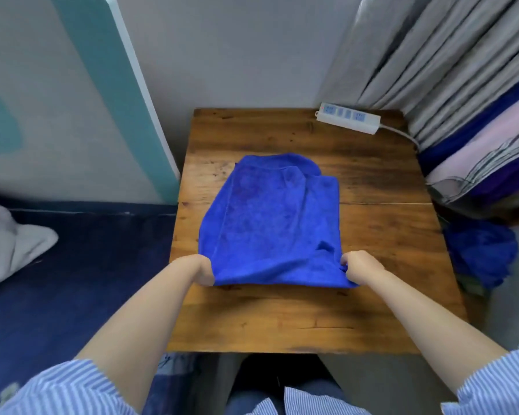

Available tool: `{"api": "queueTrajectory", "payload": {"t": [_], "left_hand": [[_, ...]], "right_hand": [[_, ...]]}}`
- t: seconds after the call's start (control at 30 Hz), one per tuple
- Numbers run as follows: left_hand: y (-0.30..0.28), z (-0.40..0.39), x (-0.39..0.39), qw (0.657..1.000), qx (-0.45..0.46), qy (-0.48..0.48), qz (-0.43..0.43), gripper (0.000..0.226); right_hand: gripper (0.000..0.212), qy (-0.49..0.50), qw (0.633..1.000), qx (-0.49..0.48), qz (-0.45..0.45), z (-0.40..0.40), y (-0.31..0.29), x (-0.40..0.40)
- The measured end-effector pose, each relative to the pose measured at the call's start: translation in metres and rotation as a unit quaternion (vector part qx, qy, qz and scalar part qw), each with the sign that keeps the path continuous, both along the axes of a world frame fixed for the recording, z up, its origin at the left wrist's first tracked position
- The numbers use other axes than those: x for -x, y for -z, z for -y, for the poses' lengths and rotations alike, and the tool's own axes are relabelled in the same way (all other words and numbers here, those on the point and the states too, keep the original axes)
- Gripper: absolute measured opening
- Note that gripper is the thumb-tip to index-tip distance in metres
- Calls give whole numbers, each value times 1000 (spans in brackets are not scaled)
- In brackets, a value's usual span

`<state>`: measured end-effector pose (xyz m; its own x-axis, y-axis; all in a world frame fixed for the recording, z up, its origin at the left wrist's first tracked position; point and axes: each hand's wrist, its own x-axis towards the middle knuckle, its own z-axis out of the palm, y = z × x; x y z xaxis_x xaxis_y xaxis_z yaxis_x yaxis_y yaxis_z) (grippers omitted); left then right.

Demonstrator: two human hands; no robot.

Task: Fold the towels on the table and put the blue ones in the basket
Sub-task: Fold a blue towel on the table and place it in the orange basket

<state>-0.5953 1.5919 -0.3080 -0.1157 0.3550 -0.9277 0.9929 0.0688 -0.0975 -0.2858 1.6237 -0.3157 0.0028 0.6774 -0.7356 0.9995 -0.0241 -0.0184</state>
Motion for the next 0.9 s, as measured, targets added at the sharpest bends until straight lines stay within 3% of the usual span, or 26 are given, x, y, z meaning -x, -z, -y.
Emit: {"api": "queueTrajectory", "payload": {"t": [0.13, 0.27, 0.33, 0.4, 0.6, 0.73, 0.9], "left_hand": [[17, 21, -5, 993, 67, 94, -24, 31], [17, 27, -9, 985, 140, 104, 1, 13], [14, 21, -14, 984, 170, 57, 23, 32], [10, 11, -18, 983, 171, 53, 33, 37], [-2, -46, -41, 995, -4, 95, 45, 40], [2, -91, -56, 990, -13, 130, 50, 33], [14, -137, -70, 983, -152, 80, 64, 17]], "right_hand": [[31, -54, 995, 79, 32, 17, 7, -3], [11, -114, 976, 173, 72, 22, 3, 0], [24, -142, 972, 175, 67, 16, 7, -2], [29, -113, 986, 116, 44, 5, 13, -3], [26, -66, 995, -62, -35, -49, 15, 10], [29, -69, 985, -149, -61, -90, 23, 16], [37, -68, 972, -209, -79, -120, 38, 15]]}}
